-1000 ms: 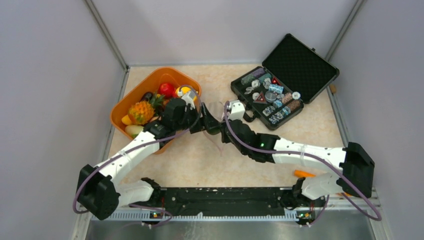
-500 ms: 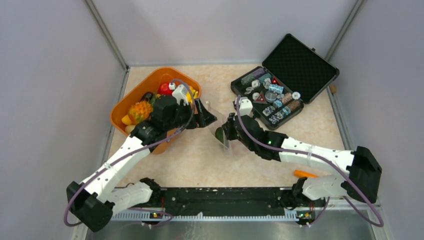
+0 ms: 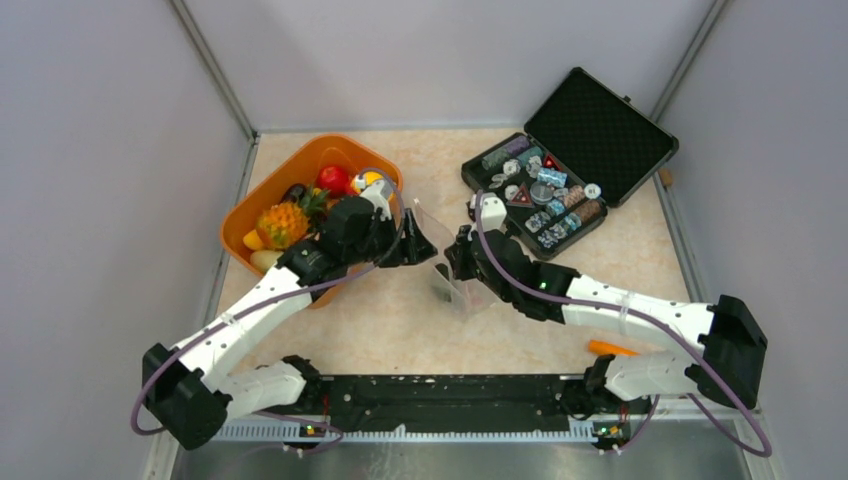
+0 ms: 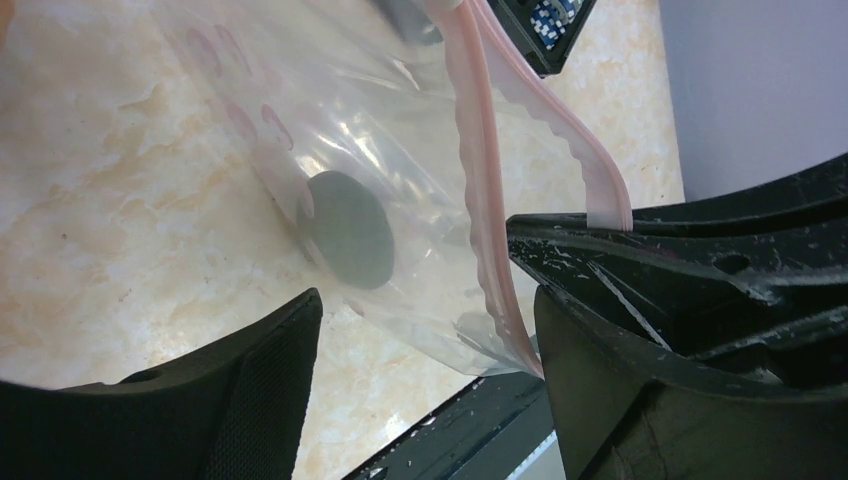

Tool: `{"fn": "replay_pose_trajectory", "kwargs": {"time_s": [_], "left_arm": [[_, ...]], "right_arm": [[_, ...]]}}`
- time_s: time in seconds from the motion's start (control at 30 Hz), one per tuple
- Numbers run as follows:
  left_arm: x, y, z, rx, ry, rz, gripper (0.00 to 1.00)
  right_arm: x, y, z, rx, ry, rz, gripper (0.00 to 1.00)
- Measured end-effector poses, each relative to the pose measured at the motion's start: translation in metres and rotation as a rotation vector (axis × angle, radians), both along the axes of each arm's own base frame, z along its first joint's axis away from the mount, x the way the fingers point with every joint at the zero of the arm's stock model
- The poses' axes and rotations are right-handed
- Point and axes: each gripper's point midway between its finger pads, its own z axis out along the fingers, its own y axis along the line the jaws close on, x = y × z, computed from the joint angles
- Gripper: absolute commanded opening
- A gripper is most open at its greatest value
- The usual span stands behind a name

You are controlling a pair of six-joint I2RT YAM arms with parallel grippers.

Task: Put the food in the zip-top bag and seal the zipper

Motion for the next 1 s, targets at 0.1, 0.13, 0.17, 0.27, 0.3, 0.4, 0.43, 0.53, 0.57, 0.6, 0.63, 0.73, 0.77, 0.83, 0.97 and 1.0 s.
{"fn": "replay_pose_trajectory", "kwargs": {"time_s": [0.1, 0.13, 0.17, 0.27, 0.3, 0.4, 0.43, 0.53, 0.57, 0.6, 0.63, 0.73, 0.77, 0.83, 0.97, 1.0], "left_arm": [[0.003, -0.005, -0.004, 0.025, 0.014, -0.007, 0.69], [0.004, -0.007, -0.004, 0.037, 0.015, -0.008, 0.63], [0.007, -0.008, -0.003, 0.045, 0.014, -0.007, 0.58], [0.013, -0.011, -0.001, 0.065, 0.001, -0.005, 0.4], [0.014, -0.011, -0.001, 0.068, 0.0, 0.0, 0.34], [0.016, -0.007, -0.004, 0.091, -0.007, 0.012, 0.17], [0.016, -0.006, -0.004, 0.095, -0.008, 0.015, 0.11], [0.017, -0.006, -0.004, 0.102, -0.015, 0.011, 0.0], [0.017, -0.007, -0.001, 0.104, -0.017, 0.004, 0.0], [0.018, -0.008, 0.002, 0.102, -0.019, -0.002, 0.0], [0.02, -0.011, 0.009, 0.098, -0.029, -0.013, 0.0], [0.03, -0.022, 0.041, 0.073, -0.081, -0.037, 0.0], [0.034, -0.026, 0.06, 0.055, -0.115, -0.044, 0.0], [0.038, -0.03, 0.091, 0.016, -0.177, -0.053, 0.0], [0.038, -0.03, 0.155, -0.054, -0.316, -0.059, 0.0], [0.036, -0.028, 0.168, -0.066, -0.346, -0.06, 0.0]], "right_arm": [[0.0, -0.001, 0.0, -0.011, -0.006, 0.005, 0.0], [0.0, -0.001, 0.0, -0.015, -0.008, 0.007, 0.0], [0.0, -0.001, -0.001, -0.02, -0.01, 0.01, 0.0], [-0.002, -0.001, -0.001, -0.038, -0.009, 0.018, 0.0], [-0.002, -0.001, 0.0, -0.042, -0.01, 0.019, 0.0], [-0.002, -0.002, 0.002, -0.051, -0.01, 0.022, 0.0], [-0.002, -0.002, 0.002, -0.057, -0.01, 0.023, 0.0], [-0.002, -0.004, 0.006, -0.087, -0.014, 0.032, 0.0], [-0.003, -0.005, 0.008, -0.102, -0.017, 0.036, 0.0], [-0.002, -0.006, 0.013, -0.115, -0.023, 0.041, 0.0], [-0.001, -0.007, 0.02, -0.127, -0.033, 0.043, 0.0], [0.003, -0.01, 0.047, -0.147, -0.084, 0.039, 0.0], [0.005, -0.013, 0.06, -0.149, -0.106, 0.037, 0.0], [0.004, -0.02, 0.085, -0.146, -0.155, 0.038, 0.0], [-0.004, -0.041, 0.154, -0.125, -0.277, 0.061, 0.0], [-0.005, -0.048, 0.171, -0.121, -0.304, 0.054, 0.0]]}}
